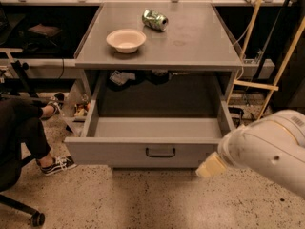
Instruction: Open top drawer
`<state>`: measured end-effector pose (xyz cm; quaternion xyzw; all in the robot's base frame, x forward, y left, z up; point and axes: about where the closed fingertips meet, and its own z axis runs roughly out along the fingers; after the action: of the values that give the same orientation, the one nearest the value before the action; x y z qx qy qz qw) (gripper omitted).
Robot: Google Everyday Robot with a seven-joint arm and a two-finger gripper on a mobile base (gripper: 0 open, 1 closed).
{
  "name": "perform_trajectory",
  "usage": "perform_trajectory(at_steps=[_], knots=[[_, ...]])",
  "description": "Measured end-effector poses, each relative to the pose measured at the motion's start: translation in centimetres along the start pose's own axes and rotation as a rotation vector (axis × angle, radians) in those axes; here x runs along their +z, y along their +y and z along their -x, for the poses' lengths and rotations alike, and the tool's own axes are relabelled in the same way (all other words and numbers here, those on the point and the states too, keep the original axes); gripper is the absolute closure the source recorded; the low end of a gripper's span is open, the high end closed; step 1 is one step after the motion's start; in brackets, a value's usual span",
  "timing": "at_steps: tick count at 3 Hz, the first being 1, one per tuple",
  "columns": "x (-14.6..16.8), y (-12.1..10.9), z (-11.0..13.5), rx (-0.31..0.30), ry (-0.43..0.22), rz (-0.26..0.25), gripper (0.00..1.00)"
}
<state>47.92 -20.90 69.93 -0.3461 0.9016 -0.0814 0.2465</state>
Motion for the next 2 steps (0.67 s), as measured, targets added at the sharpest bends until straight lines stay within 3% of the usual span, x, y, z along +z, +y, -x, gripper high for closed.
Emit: perform_trajectory(at_steps=[1,2], knots=[[-5.5,-1.6,-6.7,0.222,-0.036,-0.077,0.00],[-11.6,-3.0,-14.9,0.480,-0.075,-0.191,0.00]])
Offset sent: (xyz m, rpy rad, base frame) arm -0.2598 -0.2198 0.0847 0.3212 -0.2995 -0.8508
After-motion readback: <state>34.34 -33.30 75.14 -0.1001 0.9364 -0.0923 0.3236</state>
